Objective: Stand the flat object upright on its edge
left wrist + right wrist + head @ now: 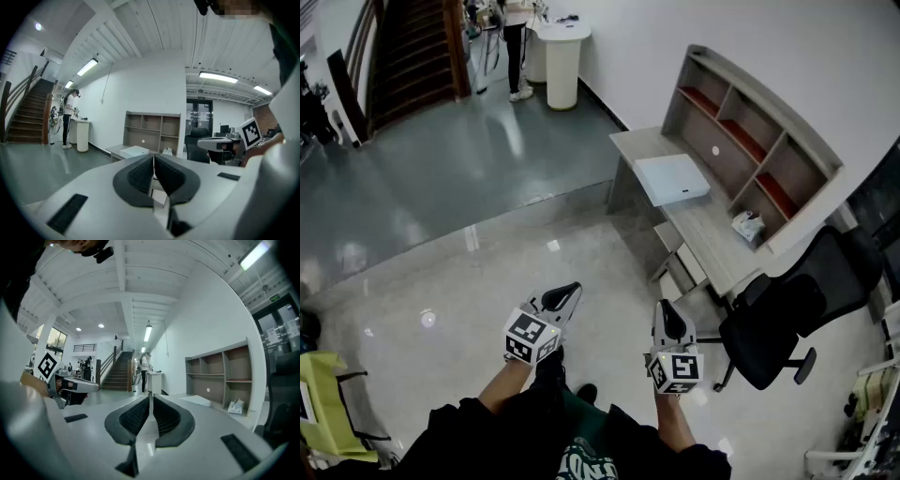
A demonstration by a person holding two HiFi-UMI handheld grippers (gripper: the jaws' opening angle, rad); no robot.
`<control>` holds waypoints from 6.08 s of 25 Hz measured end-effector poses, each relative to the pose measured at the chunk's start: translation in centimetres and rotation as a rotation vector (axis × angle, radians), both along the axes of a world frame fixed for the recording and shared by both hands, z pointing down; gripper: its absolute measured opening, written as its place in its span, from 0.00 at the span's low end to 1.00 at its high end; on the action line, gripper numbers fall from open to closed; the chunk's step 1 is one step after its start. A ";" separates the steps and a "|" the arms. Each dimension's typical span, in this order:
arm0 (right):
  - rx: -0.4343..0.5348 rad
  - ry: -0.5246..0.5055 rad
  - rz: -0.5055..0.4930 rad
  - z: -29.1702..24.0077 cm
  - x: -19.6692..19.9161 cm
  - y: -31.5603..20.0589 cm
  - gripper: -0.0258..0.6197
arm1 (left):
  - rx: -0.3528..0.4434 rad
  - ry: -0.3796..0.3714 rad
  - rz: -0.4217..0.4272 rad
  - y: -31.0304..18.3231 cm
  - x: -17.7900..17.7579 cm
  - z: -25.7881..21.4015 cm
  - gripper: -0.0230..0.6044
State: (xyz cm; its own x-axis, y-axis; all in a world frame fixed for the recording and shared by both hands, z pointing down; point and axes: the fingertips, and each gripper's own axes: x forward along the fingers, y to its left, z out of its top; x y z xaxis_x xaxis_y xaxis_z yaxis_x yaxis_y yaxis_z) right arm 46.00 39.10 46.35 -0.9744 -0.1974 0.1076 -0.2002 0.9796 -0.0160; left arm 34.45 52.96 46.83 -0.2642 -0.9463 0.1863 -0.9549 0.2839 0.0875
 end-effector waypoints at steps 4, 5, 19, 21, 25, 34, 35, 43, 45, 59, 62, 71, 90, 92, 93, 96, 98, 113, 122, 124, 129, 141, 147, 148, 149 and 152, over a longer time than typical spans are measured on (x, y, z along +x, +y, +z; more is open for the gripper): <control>0.000 0.000 0.011 0.2 -0.1 -0.4 0.10 | 0.007 0.002 0.010 -0.5 0.2 0.1 0.06; 0.003 0.003 0.011 0.3 -0.1 -0.4 0.10 | 0.011 0.000 0.013 -0.6 0.3 0.1 0.06; 0.001 0.011 0.016 0.7 0.4 -1.4 0.10 | 0.002 0.002 0.005 -1.6 0.6 0.7 0.06; 0.001 0.011 0.017 0.7 0.4 -1.4 0.10 | 0.003 0.003 0.009 -1.7 0.8 0.7 0.06; 0.000 0.007 0.014 0.7 0.5 -1.3 0.10 | 0.008 0.001 0.008 -1.7 1.0 0.6 0.06; -0.003 0.003 0.012 0.6 1.1 -1.5 0.10 | 0.009 0.002 -0.003 -2.2 1.3 0.5 0.06; -0.005 0.005 0.009 0.6 1.0 -1.5 0.10 | 0.008 0.002 -0.005 -2.2 1.2 0.5 0.06; -0.012 0.013 0.012 1.2 -1.2 -3.0 0.10 | 0.006 0.006 -0.004 -4.0 -1.1 0.7 0.06; -0.016 0.017 0.017 1.5 -2.2 -3.6 0.10 | 0.007 0.007 0.003 -4.7 -2.1 0.8 0.06; -0.031 0.048 0.064 2.2 -15.3 -10.2 0.10 | 0.016 0.033 0.058 -11.9 -15.5 1.4 0.06; -0.033 0.050 0.088 1.7 -18.3 -11.7 0.10 | 0.012 0.036 0.083 -13.5 -18.6 1.1 0.06; -0.038 0.065 0.142 1.8 -26.7 -14.7 0.10 | 0.009 0.048 0.147 -17.1 -27.1 1.1 0.06; -0.038 0.049 0.268 3.6 -35.1 -21.9 0.10 | -0.005 0.050 0.248 -24.3 -37.1 3.4 0.06; -0.031 0.037 0.280 3.7 -36.4 -23.4 0.10 | -0.012 0.044 0.255 -25.9 -38.8 3.6 0.06; -0.032 0.032 0.285 3.7 -37.0 -24.2 0.10 | -0.017 0.041 0.260 -26.7 -39.5 3.7 0.06; -0.049 0.018 0.311 4.1 -39.0 -27.1 0.10 | -0.032 0.037 0.279 -29.4 -41.7 4.1 0.06; -0.058 0.016 0.327 4.3 -40.5 -29.0 0.10 | -0.038 0.035 0.289 -31.3 -43.5 4.1 0.06; -0.131 0.049 0.462 6.2 -48.4 -42.5 0.10 | -0.075 0.059 0.409 -46.7 -52.8 4.6 0.06; -0.160 0.037 0.564 5.6 -48.8 -48.7 0.10 | -0.089 0.057 0.528 -55.2 -53.6 4.2 0.06; -0.169 0.032 0.600 5.4 -48.0 -49.7 0.10 | -0.092 0.056 0.572 -57.1 -52.7 4.0 0.06; -0.188 0.030 0.688 5.2 -45.4 -51.9 0.10 | -0.099 0.052 0.686 -62.1 -50.2 3.7 0.06; -0.223 0.036 0.951 5.9 -39.3 -55.6 0.10 | -0.140 0.016 0.970 -70.6 -45.1 5.4 0.06; -0.247 0.051 0.996 6.9 -39.8 -56.3 0.10 | -0.168 0.022 1.031 -72.6 -44.8 6.9 0.06; -0.252 0.054 1.001 7.1 -39.8 -56.4 0.10 | -0.171 0.024 1.035 -72.8 -44.8 7.0 0.06; -0.256 0.057 1.005 7.3 -39.9 -56.5 0.10 | -0.174 0.026 1.038 -73.0 -44.8 7.2 0.06; -0.262 0.062 1.010 7.6 -40.4 -56.9 0.10 | -0.180 0.030 1.041 -73.5 -45.4 7.3 0.06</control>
